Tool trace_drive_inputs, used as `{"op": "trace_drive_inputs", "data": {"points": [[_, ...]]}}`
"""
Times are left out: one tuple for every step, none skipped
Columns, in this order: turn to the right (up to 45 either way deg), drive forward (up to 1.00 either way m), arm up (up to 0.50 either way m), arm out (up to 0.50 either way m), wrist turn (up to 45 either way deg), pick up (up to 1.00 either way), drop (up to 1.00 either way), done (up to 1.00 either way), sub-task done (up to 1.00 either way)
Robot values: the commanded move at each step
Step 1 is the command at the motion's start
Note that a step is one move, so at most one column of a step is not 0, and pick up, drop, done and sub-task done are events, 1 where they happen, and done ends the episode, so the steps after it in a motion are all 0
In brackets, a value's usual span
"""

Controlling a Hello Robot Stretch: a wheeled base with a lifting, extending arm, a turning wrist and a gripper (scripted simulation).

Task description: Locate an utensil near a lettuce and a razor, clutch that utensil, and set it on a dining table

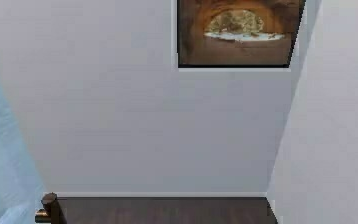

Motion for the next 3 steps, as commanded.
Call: {"op": "trace_drive_inputs", "data": {"points": [[45.0,0.00,0.00,0.00,0.0,0.00,0.00,0.00,0.00],[45.0,0.00,0.00,0.00,0.0,0.00,0.00,0.00,0.00],[3.0,0.00,0.00,0.00,0.0,0.00,0.00,0.00,0.00]]}}
